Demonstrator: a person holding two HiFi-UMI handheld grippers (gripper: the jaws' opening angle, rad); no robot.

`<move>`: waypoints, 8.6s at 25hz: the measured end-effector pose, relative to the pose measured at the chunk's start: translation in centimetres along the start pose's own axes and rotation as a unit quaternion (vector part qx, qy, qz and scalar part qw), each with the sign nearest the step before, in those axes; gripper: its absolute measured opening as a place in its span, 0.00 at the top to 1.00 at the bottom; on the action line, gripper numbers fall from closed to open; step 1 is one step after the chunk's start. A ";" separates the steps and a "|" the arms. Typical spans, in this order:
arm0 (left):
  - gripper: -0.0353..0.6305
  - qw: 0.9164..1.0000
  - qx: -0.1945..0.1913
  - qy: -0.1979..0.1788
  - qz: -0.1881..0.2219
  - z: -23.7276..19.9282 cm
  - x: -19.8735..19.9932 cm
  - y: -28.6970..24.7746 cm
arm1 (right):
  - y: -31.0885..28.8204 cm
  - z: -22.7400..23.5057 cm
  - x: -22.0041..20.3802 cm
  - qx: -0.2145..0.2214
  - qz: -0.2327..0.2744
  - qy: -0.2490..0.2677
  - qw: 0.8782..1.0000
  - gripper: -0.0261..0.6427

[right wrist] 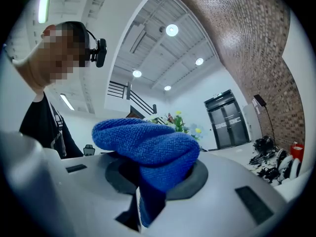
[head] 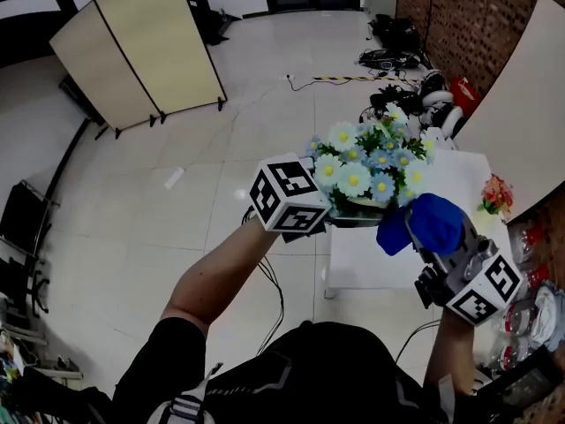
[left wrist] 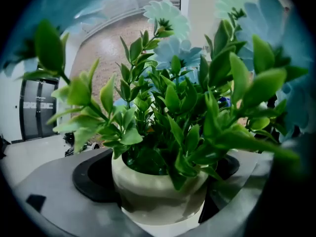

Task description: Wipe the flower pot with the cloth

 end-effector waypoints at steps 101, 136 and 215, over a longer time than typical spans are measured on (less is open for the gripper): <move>0.15 0.988 -0.120 -0.061 0.073 6.7 4.1 0.8 | 1.5 7.3 1.5 0.108 0.049 -0.157 0.980 0.83; 0.15 0.988 -0.120 -0.037 0.091 6.7 3.6 0.1 | 6.6 4.8 2.3 0.088 0.068 -0.131 0.985 0.83; 0.15 0.993 -0.072 -0.007 0.093 4.2 4.1 -0.2 | 8.3 3.8 3.0 0.176 0.120 -0.102 0.972 0.83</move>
Point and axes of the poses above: the fingertips, and each gripper's own axes: y backward along the fingers, z to its right, x out of its top, the point moved 5 cm from there along y, backward along the fingers, and after that the axes turned 5 degrees about -z, right-handed, at the moved point
